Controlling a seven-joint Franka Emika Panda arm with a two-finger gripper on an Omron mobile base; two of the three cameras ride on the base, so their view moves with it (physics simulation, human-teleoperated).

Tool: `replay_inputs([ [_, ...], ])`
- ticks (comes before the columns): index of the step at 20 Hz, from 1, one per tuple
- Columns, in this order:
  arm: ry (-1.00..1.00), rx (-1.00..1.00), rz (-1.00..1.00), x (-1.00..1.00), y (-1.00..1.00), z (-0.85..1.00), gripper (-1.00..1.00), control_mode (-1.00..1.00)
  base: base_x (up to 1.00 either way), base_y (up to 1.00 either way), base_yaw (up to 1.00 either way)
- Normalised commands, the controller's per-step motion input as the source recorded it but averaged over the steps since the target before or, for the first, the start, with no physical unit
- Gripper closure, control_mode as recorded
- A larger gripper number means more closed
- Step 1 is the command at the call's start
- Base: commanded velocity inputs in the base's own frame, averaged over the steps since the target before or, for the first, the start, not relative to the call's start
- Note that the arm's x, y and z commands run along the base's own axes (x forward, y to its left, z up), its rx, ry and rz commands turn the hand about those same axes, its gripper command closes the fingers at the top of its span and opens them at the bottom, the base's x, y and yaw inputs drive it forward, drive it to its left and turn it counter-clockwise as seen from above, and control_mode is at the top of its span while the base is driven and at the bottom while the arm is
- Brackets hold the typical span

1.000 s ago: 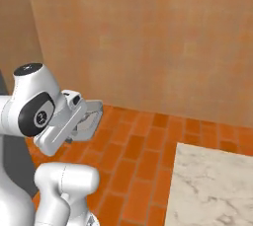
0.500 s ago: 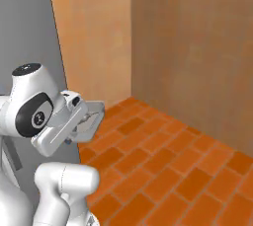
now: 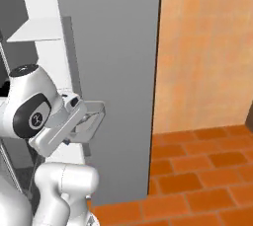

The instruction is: Take the meat container that has the fish and place it on the second highest rack of the freezer. Then take the vegetable container that has the corn and lime and place it on the highest rack of the freezer.

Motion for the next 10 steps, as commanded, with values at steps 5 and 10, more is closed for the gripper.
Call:
replay_inputs([
  [5, 0.0, 0.0, 0.0, 0.0, 0.0, 0.0, 1.0, 1.0, 0.21, 0.0, 0.97],
  [10, 0.0, 0.0, 0.0, 0.0, 0.0, 0.0, 1.0, 1.0, 0.46, -0.13, 0.85],
])
